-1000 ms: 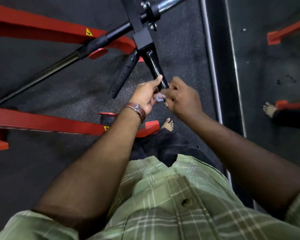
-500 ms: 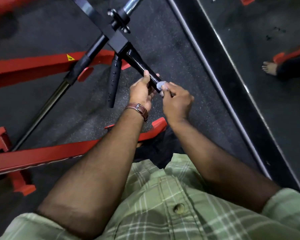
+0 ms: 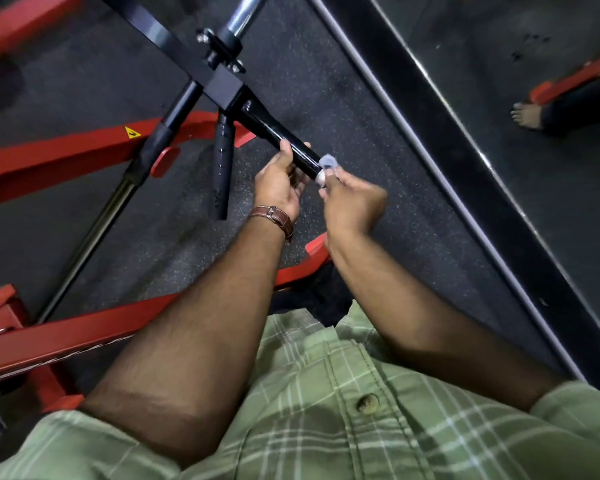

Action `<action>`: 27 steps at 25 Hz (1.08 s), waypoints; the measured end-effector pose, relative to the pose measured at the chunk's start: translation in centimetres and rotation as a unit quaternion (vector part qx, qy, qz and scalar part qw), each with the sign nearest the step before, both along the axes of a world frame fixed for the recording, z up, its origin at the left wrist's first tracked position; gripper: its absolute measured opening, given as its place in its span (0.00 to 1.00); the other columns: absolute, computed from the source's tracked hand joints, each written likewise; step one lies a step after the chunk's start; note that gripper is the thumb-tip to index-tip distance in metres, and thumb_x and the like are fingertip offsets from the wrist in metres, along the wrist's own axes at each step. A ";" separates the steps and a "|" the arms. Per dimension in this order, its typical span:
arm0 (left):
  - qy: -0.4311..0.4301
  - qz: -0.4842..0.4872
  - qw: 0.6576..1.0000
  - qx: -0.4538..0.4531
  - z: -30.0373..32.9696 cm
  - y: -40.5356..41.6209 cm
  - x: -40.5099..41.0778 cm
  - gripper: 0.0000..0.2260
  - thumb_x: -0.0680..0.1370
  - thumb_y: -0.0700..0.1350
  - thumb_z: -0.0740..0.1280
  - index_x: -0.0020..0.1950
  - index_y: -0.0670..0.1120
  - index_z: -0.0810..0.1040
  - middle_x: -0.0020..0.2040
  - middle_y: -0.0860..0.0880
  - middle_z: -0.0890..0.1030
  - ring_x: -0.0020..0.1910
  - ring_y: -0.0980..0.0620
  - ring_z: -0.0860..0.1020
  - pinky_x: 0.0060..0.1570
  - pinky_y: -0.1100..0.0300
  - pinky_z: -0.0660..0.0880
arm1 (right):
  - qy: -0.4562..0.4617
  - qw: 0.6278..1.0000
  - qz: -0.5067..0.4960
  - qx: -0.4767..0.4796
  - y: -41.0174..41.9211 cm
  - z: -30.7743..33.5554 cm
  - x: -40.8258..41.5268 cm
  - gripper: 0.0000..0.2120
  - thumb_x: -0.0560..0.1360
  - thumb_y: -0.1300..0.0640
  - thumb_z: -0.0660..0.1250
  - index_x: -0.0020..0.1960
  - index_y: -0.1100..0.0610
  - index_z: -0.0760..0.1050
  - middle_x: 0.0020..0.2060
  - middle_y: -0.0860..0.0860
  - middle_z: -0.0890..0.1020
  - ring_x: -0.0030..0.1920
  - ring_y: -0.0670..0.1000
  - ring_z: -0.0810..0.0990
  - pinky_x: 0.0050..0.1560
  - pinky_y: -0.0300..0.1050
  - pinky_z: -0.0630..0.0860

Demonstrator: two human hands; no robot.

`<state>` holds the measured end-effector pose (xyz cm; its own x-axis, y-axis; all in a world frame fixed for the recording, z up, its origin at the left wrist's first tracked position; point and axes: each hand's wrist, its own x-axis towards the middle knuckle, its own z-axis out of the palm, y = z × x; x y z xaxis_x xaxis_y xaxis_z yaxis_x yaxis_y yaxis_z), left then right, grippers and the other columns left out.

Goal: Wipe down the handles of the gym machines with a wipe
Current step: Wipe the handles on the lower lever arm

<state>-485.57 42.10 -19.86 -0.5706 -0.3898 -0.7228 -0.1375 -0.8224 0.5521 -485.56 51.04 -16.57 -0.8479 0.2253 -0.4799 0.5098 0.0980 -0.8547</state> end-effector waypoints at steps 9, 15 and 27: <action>0.009 -0.011 1.000 0.015 -0.1 0.0 0.1 0.09 0.83 0.48 0.63 0.52 0.44 0.80 0.53 0.44 0.84 0.47 0.50 0.82 0.47 0.61 0.77 | -0.110 0.985 -0.039 -0.129 -0.8 -0.6 -3.2 0.06 0.76 0.65 0.68 0.49 0.65 0.83 0.42 0.57 0.86 0.42 0.56 0.85 0.48 0.58 0.84; 0.002 -0.039 0.999 -0.006 -0.3 -1.0 0.4 0.08 0.82 0.48 0.65 0.49 0.45 0.81 0.51 0.45 0.84 0.45 0.51 0.82 0.47 0.59 0.77 | -0.267 0.922 -0.113 -0.258 -0.4 2.3 -2.4 0.10 0.81 0.71 0.57 0.61 0.72 0.72 0.46 0.63 0.79 0.38 0.58 0.81 0.49 0.53 0.83; -0.011 0.022 0.996 0.082 1.4 -0.5 1.1 0.16 0.85 0.51 0.57 0.45 0.44 0.77 0.32 0.48 0.83 0.30 0.54 0.81 0.31 0.64 0.76 | 0.379 0.679 0.538 0.326 2.8 -1.4 -2.0 0.17 0.75 0.64 0.65 0.62 0.58 0.80 0.69 0.59 0.76 0.66 0.62 0.77 0.55 0.57 0.80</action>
<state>-484.45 41.62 -18.44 -0.5394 -0.2900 -0.7905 -0.1097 -0.9066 0.4075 -487.54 53.88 -18.01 -0.6380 -0.7648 0.0895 -0.7182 0.5492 -0.4273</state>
